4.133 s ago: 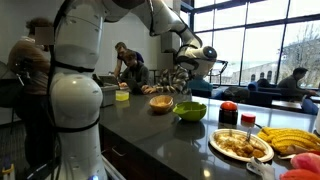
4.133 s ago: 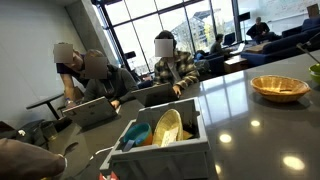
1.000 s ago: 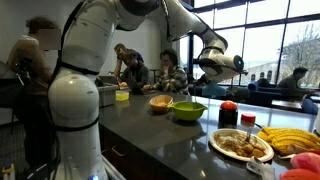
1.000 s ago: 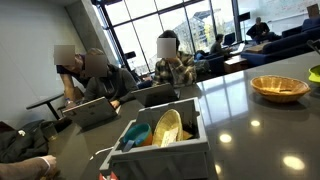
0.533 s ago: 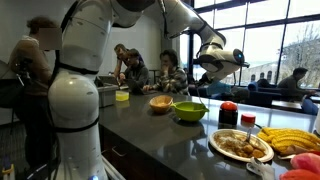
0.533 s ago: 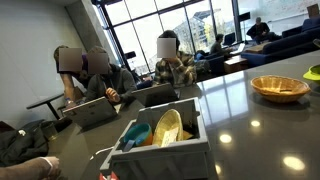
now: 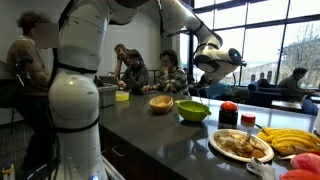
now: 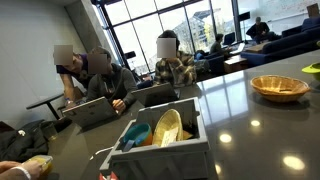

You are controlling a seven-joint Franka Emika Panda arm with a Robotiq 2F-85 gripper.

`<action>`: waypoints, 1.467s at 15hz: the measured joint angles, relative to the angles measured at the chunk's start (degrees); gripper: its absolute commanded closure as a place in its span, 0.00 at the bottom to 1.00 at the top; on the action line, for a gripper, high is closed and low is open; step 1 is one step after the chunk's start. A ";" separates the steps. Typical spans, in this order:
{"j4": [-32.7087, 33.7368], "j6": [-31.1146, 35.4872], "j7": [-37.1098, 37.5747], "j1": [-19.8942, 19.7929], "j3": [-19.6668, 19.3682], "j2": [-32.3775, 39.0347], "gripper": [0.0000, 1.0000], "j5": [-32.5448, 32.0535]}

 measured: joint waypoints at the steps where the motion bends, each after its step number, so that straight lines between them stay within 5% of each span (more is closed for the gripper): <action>1: -0.57 0.68 -0.35 0.16 0.04 -0.48 0.99 -0.15; 17: -2.56 24.02 -0.90 10.15 9.06 -7.77 0.99 -4.62; 19: -2.56 26.63 -0.87 10.14 9.42 -7.82 0.70 -4.62; 22: -2.50 29.37 -0.85 10.16 9.98 -8.04 0.53 -4.62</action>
